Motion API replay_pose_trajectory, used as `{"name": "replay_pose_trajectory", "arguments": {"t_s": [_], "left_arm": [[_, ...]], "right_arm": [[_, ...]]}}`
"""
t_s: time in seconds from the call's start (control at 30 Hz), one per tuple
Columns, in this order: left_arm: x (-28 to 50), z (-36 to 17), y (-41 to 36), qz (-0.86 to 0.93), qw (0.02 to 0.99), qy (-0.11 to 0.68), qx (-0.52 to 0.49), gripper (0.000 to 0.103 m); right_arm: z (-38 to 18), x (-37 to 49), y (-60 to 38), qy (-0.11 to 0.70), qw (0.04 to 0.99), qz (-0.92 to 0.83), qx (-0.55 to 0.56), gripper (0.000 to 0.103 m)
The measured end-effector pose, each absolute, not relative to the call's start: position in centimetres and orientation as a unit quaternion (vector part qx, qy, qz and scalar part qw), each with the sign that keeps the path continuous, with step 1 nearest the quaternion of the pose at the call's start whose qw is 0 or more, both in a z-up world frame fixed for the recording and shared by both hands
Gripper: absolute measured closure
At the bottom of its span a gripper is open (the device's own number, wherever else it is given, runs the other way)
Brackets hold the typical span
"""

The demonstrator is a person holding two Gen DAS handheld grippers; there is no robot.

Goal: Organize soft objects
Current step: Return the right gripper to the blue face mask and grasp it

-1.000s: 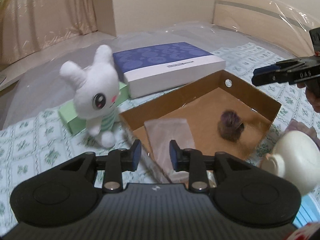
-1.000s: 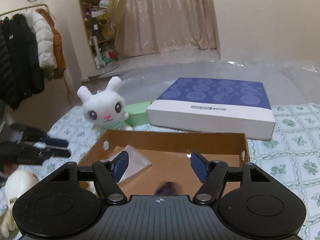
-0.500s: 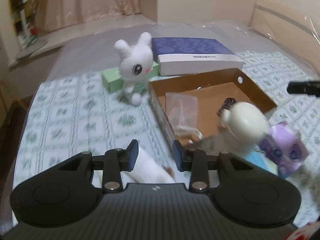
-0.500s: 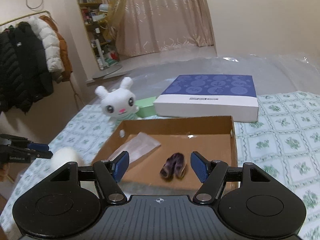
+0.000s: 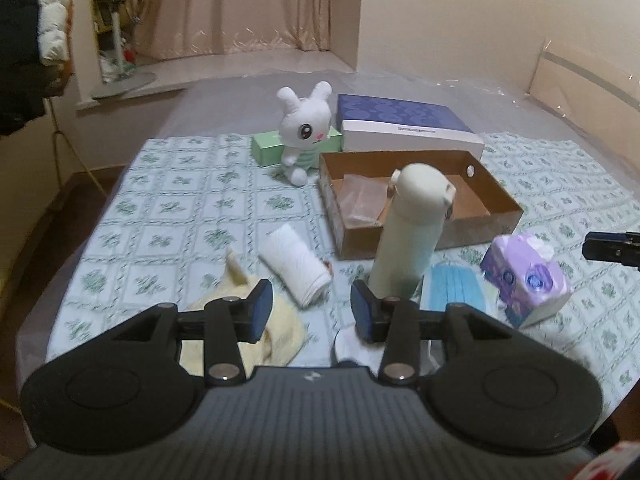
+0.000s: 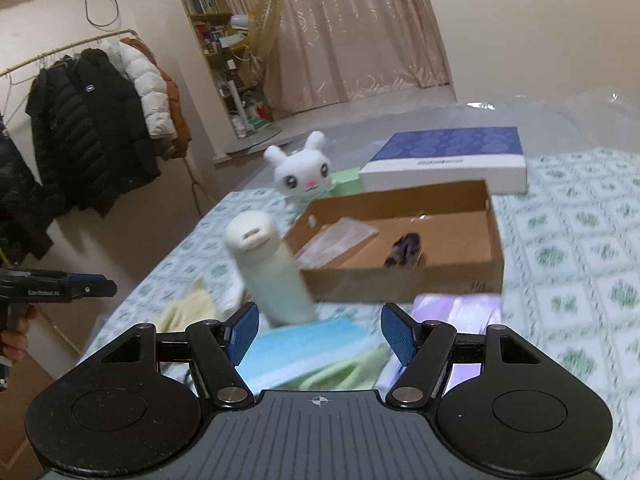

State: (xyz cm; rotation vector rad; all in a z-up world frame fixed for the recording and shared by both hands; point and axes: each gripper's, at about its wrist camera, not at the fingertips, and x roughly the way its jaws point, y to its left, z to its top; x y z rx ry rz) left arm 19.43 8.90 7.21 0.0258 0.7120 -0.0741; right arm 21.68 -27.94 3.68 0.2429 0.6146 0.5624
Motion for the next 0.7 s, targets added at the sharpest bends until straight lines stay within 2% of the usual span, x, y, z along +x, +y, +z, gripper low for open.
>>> {"name": "replay_pose_trajectory", "arguments": {"t_s": [0.27, 0.7], "left_arm": [[13.7, 6.9, 8.8, -0.002, 0.946, 0.323, 0.001, 0.061], [10.6, 4.4, 8.3, 0.029, 0.949, 0.314, 0.0, 0.061]], "right_arm": [[2.2, 17.4, -27.4, 0.308, 0.892, 0.283, 0.17, 0.035], [-0.2, 16.4, -25.7, 0.338, 0.873, 0.282, 0.212, 0.037]]}}
